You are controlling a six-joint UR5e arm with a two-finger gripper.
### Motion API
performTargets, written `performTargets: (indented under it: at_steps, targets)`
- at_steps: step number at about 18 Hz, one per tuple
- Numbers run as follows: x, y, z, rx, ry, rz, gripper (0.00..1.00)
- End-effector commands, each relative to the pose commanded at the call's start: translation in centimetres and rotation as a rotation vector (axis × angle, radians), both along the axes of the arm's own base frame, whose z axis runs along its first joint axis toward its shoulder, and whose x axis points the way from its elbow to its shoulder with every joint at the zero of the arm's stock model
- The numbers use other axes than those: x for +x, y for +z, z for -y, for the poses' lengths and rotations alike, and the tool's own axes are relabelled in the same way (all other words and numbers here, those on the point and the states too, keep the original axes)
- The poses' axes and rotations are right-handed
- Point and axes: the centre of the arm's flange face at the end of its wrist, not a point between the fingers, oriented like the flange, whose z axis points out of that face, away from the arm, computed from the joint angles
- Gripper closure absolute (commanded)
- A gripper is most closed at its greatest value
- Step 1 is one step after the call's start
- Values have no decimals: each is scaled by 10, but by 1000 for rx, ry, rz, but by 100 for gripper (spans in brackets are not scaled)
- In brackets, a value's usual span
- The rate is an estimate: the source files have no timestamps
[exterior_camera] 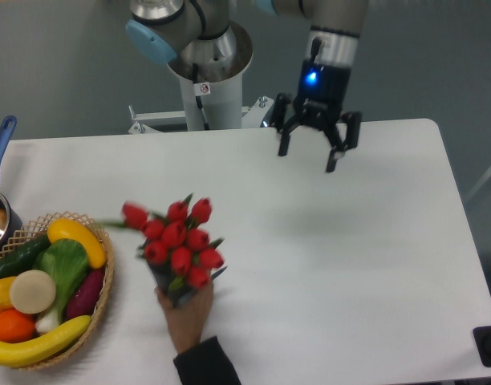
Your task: Insert the flowers into the vase
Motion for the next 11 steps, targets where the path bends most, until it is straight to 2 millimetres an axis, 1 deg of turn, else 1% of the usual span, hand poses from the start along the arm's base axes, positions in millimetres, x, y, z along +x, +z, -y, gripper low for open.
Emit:
performTargets:
  at_steps: [3,5,11]
  targets:
    - [2,5,6,-68,-17,-37,0]
    - [4,4,14,-152,-79,-69,0]
    - [0,13,30,-377,-217,-116,0]
